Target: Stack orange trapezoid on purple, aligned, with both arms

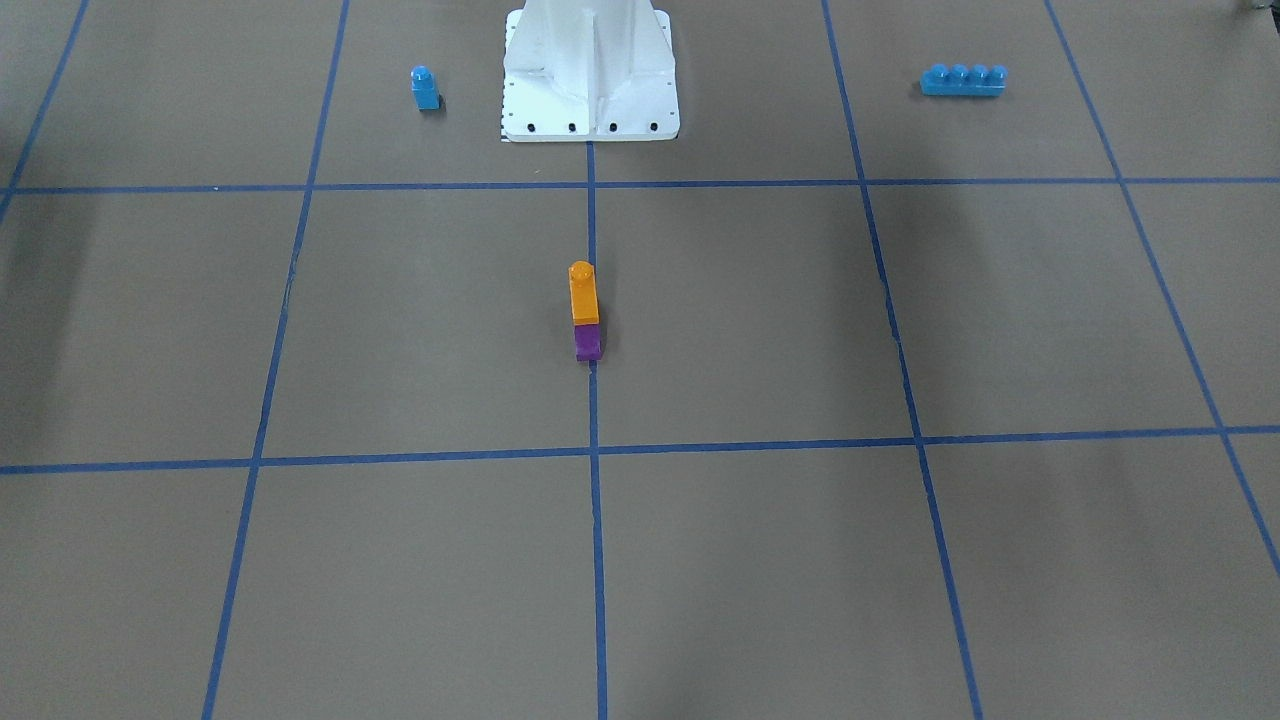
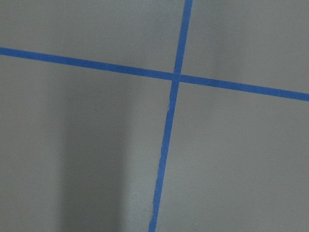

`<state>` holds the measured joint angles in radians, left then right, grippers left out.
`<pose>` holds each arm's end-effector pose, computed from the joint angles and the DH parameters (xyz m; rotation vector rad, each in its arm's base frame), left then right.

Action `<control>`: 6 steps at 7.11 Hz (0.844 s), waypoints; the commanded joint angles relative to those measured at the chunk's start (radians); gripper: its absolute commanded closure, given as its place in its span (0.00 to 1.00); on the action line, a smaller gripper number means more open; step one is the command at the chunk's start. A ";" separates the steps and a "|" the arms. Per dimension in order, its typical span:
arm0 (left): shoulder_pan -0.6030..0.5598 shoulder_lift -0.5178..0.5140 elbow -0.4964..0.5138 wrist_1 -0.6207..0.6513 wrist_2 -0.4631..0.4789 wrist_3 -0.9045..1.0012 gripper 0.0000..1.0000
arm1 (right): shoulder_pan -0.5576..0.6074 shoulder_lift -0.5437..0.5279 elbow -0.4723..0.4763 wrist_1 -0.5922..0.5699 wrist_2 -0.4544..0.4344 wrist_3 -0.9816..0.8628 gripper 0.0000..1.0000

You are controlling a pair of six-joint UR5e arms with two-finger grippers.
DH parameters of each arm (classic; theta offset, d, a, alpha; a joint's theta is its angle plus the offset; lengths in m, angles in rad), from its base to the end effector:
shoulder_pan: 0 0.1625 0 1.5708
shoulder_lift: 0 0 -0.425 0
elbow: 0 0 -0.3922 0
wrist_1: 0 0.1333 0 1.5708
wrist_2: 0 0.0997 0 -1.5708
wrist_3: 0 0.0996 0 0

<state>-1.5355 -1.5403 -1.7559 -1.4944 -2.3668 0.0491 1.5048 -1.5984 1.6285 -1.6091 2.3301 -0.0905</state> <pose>-0.0452 -0.4813 0.5886 0.0796 0.7955 0.1110 0.0330 -0.4826 0.6486 0.0015 -0.7600 -0.1458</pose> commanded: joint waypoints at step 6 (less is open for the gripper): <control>0.000 0.002 0.007 -0.003 0.000 0.002 0.00 | 0.000 0.000 0.001 0.000 0.000 -0.002 0.00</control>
<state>-1.5355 -1.5391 -1.7546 -1.4956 -2.3669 0.0494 1.5044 -1.5984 1.6291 -1.6091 2.3301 -0.0914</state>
